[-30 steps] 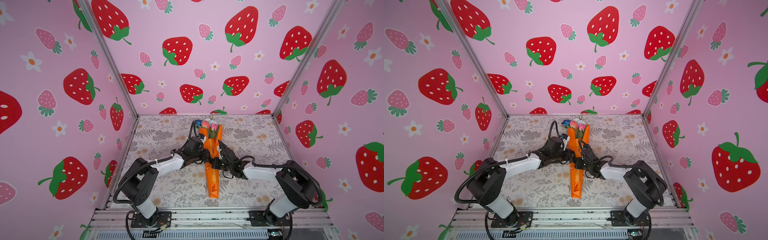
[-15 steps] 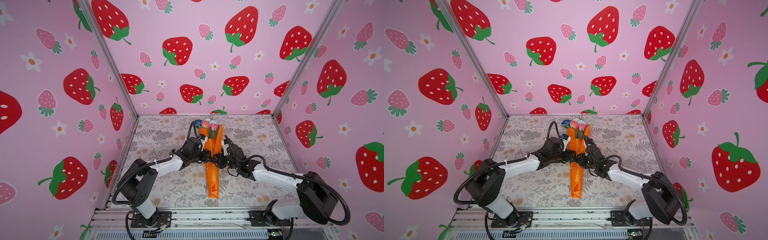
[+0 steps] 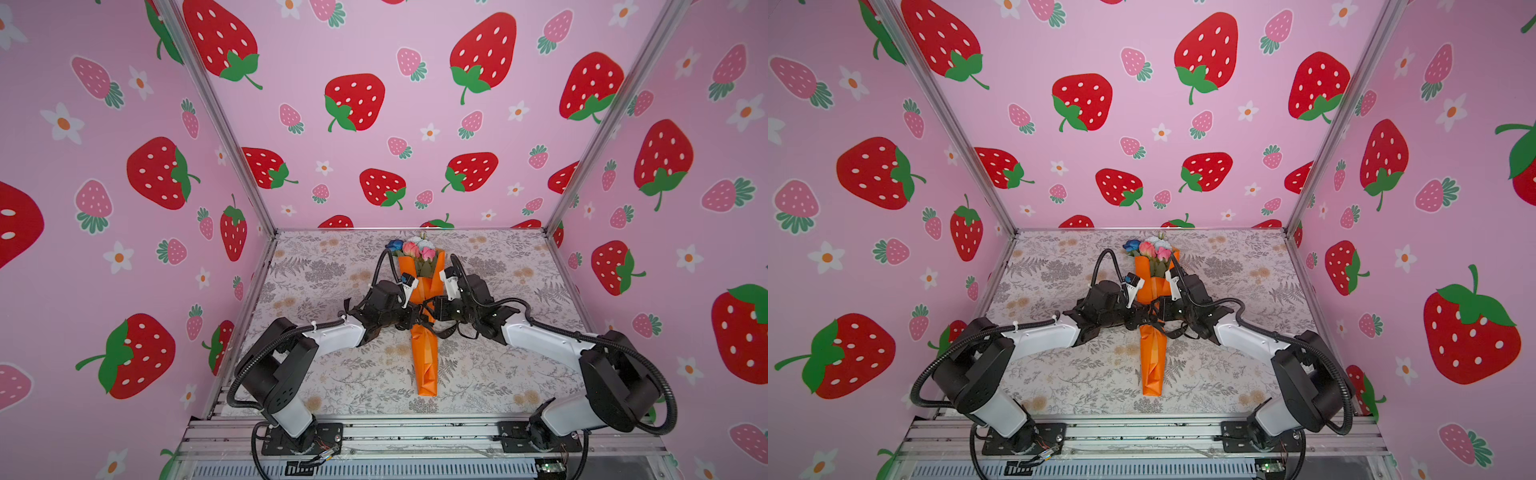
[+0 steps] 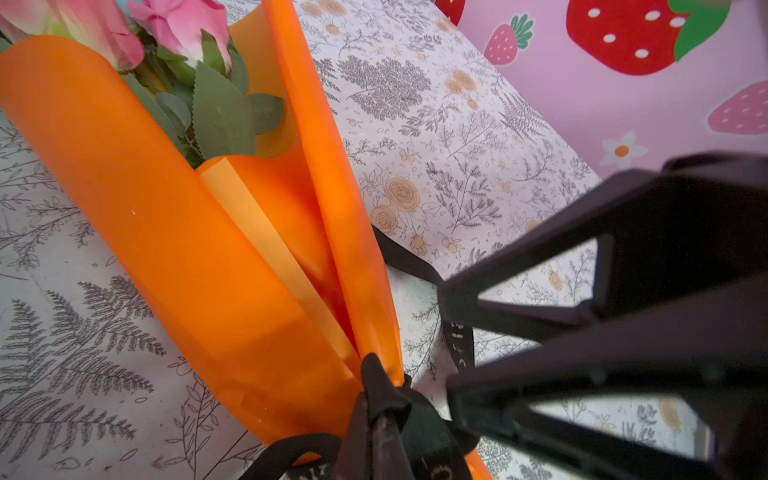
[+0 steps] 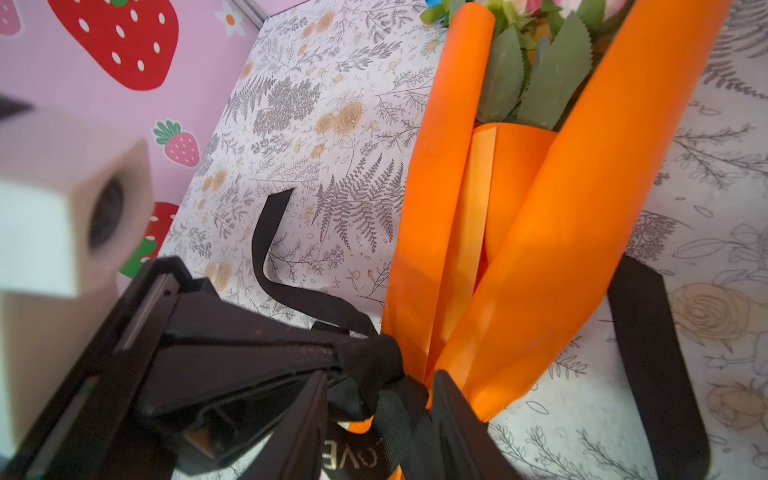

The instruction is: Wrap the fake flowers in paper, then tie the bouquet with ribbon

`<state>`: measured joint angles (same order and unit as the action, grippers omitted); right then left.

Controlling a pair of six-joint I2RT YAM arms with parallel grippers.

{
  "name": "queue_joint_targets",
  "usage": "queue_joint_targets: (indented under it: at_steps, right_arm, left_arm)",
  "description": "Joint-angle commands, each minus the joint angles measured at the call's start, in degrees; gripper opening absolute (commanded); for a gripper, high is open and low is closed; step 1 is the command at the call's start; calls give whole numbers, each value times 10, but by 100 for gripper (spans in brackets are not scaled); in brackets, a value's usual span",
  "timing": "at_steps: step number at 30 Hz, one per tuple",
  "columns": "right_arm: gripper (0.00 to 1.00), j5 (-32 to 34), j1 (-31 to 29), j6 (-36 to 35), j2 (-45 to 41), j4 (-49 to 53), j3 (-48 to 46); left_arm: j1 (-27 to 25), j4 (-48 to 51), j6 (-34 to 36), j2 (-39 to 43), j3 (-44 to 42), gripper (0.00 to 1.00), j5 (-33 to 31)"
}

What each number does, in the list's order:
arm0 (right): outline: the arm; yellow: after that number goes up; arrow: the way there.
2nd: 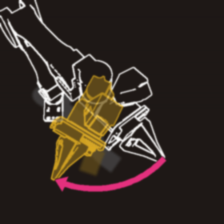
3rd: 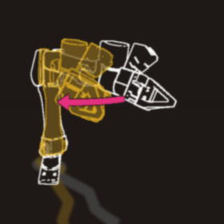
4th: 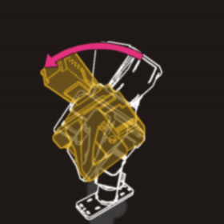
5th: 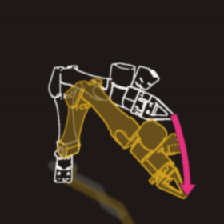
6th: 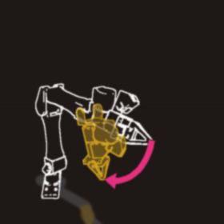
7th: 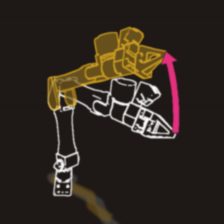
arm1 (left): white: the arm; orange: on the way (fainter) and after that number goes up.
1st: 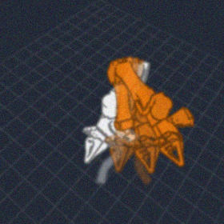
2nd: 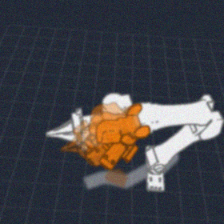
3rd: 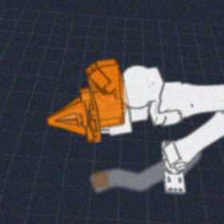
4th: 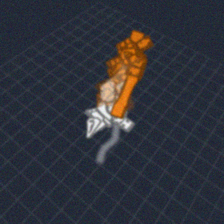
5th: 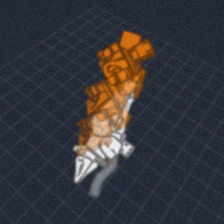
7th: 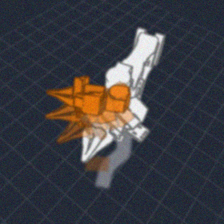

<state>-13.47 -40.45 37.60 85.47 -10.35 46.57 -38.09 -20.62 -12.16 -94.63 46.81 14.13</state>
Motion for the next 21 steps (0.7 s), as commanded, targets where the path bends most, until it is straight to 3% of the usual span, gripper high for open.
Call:
queue_joint_targets:
  at_steps: [1,8,21]
  right_arm:
    - [45,-20,3,53,9,-33,8]
    - [47,-43,4,101,25,-72,-13]
    - [41,-40,-4,137,46,-114,-53]
  left_arm:
    - [-14,-52,29,-12,-12,0,-13]
    - [-28,-74,24,-23,-16,0,-30]
    - [-29,-89,-1,-34,-17,0,-51]
